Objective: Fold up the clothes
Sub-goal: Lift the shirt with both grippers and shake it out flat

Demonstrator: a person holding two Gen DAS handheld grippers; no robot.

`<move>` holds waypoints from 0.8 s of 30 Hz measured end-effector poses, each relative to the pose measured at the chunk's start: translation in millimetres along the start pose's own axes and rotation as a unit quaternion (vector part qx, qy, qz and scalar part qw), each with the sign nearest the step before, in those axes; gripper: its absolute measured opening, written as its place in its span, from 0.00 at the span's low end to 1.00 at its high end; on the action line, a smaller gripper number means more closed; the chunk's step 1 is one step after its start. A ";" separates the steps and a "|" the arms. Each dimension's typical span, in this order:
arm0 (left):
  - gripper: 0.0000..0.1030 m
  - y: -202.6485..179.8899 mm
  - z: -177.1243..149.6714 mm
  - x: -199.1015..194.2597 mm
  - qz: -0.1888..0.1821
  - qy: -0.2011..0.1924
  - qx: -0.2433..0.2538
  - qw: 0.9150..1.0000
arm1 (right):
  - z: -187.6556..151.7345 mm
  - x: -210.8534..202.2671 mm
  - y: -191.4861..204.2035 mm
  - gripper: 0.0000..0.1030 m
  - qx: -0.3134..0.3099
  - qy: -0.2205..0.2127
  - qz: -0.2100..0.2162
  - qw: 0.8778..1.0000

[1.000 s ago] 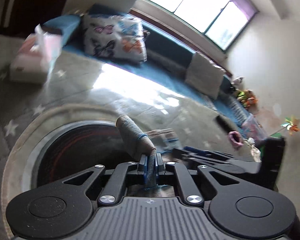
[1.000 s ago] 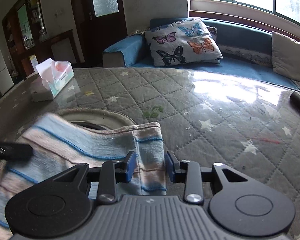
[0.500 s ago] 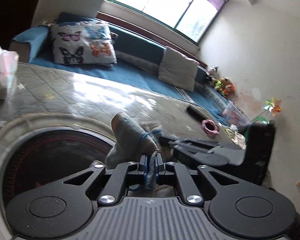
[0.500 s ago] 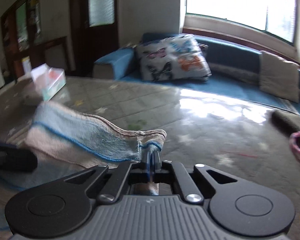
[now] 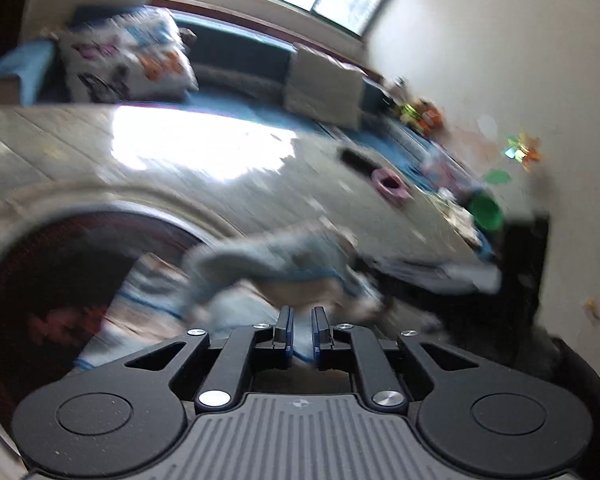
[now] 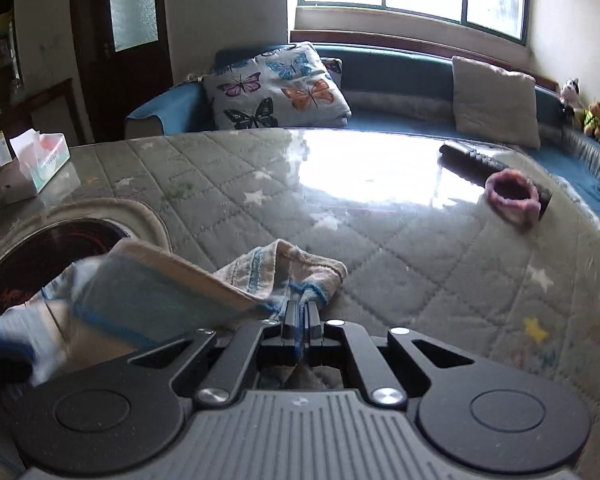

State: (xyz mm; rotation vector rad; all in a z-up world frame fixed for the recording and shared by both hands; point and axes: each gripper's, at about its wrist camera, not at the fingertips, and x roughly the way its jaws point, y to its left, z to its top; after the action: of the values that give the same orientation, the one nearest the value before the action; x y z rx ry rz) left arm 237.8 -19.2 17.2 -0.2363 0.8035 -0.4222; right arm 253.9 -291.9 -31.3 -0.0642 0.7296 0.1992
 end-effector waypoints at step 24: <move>0.21 28.1 10.7 41.8 0.138 0.001 0.062 0.989 | -1.4 5.3 -1.4 0.03 0.006 0.000 0.008 1.000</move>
State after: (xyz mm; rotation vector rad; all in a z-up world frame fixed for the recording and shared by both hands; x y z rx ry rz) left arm 279.2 -12.6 -12.7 -0.0082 0.7966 -0.2107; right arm 257.1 -292.6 -35.9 -0.0473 0.7321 0.2112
